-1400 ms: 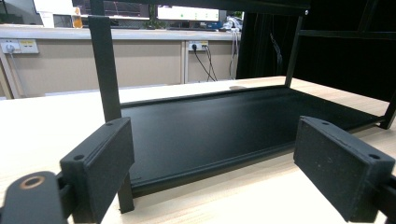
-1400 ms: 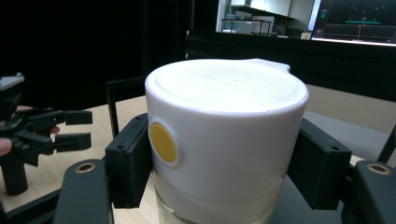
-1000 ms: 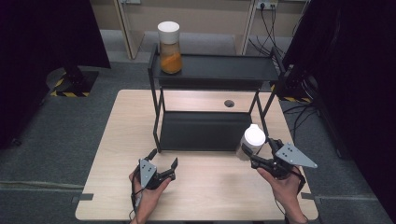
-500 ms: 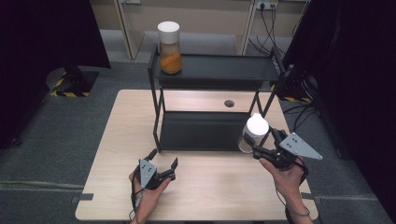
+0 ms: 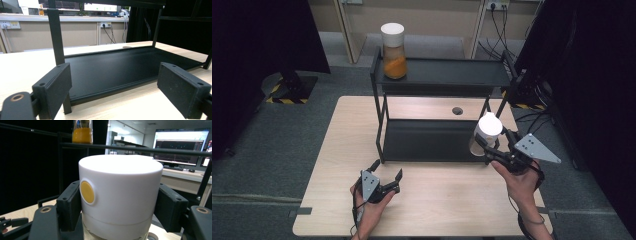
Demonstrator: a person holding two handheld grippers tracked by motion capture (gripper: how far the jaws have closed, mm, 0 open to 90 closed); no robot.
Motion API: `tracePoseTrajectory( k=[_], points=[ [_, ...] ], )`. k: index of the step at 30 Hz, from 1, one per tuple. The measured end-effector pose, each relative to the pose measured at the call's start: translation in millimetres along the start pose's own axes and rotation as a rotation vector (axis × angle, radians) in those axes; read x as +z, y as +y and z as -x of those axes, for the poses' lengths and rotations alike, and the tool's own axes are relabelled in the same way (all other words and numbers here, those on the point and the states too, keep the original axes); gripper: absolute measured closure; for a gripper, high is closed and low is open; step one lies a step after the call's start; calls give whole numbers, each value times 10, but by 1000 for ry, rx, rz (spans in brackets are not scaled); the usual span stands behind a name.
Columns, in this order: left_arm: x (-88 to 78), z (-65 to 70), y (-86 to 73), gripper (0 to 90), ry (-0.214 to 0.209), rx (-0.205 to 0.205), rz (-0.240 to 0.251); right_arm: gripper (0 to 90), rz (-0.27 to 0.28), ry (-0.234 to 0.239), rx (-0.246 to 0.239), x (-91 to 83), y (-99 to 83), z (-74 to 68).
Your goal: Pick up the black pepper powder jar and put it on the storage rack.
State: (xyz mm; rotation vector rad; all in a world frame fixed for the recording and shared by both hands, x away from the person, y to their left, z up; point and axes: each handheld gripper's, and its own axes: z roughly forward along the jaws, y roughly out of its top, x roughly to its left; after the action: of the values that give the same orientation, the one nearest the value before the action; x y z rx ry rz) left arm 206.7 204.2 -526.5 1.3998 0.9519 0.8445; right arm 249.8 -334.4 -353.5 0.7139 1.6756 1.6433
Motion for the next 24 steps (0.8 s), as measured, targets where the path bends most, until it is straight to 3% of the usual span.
tracePoseTrajectory(
  k=[24],
  points=[
    [0, 0, 2, 119, 0, 1, -1, 309, 41, -30, -21, 192, 318, 65]
  ],
)
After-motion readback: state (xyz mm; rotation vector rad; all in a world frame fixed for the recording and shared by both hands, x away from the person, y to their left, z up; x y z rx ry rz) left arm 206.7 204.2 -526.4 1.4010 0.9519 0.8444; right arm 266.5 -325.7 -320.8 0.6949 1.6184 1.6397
